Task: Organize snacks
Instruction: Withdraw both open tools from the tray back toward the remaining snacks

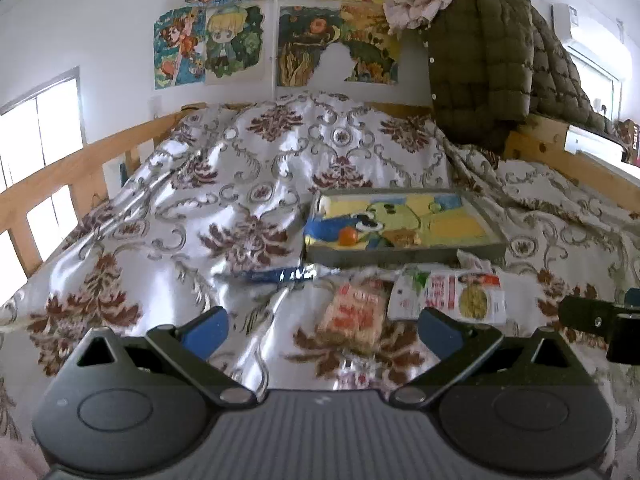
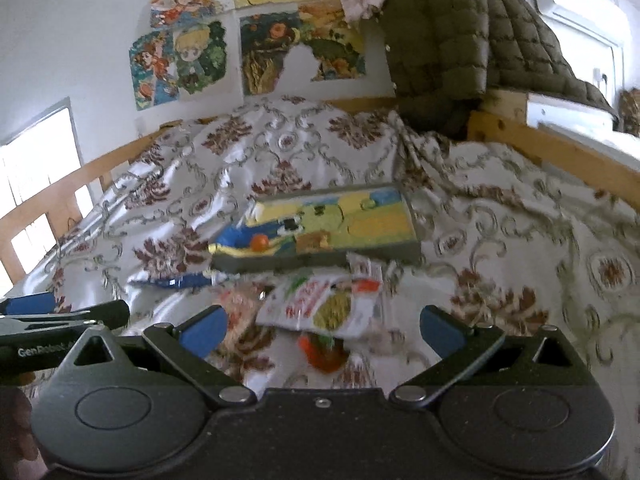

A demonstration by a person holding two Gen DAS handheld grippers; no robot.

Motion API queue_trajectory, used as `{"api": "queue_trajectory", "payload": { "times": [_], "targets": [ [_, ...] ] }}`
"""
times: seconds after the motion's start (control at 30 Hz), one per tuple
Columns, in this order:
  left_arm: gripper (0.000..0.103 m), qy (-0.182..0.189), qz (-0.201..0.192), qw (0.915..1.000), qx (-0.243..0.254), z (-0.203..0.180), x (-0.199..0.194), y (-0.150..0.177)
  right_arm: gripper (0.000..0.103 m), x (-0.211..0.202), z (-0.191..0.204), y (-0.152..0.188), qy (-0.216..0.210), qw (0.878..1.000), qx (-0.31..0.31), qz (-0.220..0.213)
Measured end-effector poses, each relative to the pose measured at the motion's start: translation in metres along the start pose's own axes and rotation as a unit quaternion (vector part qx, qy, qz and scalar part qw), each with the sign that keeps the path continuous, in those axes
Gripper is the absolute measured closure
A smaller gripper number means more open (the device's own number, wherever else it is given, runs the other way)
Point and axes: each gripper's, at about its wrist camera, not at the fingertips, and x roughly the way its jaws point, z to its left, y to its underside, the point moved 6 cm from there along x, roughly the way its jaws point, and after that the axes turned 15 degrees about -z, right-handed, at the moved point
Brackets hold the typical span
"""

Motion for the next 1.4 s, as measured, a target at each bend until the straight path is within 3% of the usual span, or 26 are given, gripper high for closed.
{"api": "queue_trajectory", "payload": {
  "times": [0.5, 0.77, 1.4],
  "targets": [
    [0.000, 0.007, 0.034, 0.9994, -0.001, 0.006, -0.025, 0.046, 0.001, -0.021, -0.002, 0.047, 0.039, 0.998, 0.004, 0.041],
    [0.000, 0.012, 0.032, 0.9992, 0.020, -0.002, -0.026, 0.048, 0.001, -0.020, 0.001, 0.049, 0.034, 0.999, -0.008, 0.041],
    [0.000, 0.008, 0.039, 0.9992, 0.008, 0.007, -0.016, 0.045, 0.001, -0.016, 0.000, 0.049, 0.036, 0.998, -0.006, 0.048]
  ]
}}
